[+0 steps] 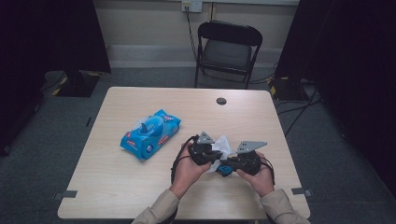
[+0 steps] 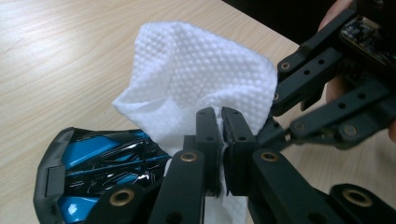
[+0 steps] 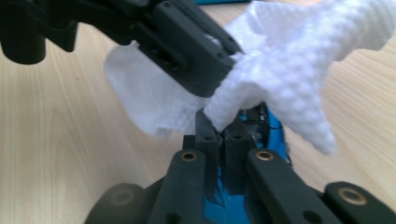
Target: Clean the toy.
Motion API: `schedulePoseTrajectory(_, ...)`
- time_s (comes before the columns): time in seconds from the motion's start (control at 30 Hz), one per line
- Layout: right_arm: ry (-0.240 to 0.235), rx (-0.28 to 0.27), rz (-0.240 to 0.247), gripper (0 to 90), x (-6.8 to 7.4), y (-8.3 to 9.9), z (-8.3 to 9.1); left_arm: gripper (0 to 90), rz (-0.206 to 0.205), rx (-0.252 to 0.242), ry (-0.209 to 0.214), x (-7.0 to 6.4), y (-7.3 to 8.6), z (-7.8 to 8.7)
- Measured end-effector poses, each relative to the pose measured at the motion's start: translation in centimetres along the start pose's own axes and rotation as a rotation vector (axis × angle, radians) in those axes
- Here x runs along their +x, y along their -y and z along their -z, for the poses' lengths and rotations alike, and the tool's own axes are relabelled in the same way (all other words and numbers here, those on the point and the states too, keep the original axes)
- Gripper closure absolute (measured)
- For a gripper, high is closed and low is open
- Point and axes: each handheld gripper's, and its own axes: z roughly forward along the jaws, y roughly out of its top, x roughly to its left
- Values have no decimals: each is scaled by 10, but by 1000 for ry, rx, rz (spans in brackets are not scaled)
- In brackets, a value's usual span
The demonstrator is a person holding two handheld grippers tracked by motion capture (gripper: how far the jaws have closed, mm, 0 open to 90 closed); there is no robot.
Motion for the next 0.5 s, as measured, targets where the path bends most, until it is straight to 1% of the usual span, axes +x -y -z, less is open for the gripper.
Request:
schedulePoseTrajectory(0.13,16,-10,-23,896,-4,2,5,840,-16,6,4,0,-1,1)
schedulePoseTrajectory(0.17,21,-9,-27,897,-6,3,7,822,-17,1,2,0,-1,1)
schedulePoseTrajectory(0.27,39,-12,-40,899,-9,5,11,756,-45,-4,-16,1,-1,2)
schedulePoseTrajectory(0.3,47,-14,-46,899,-11,6,14,721,-58,-8,-25,2,-1,3)
schedulePoseTrajectory(0.33,47,-14,-46,899,-11,6,14,680,-58,-8,-25,2,-1,3)
schedulePoseTrajectory(0.37,56,-11,-50,898,-12,7,16,680,-74,-5,-42,3,0,4)
schedulePoseTrajectory(0.4,68,-10,-62,898,-15,10,22,611,-76,-4,-61,6,1,5)
schedulePoseTrajectory(0.43,70,-9,-69,898,-17,11,25,579,-71,-3,-75,9,2,6)
schedulePoseTrajectory(0.47,76,-4,-82,898,-19,13,28,558,-61,-2,-77,11,2,6)
schedulePoseTrajectory(0.5,76,-5,-88,898,-20,15,30,561,-56,2,-79,13,3,7)
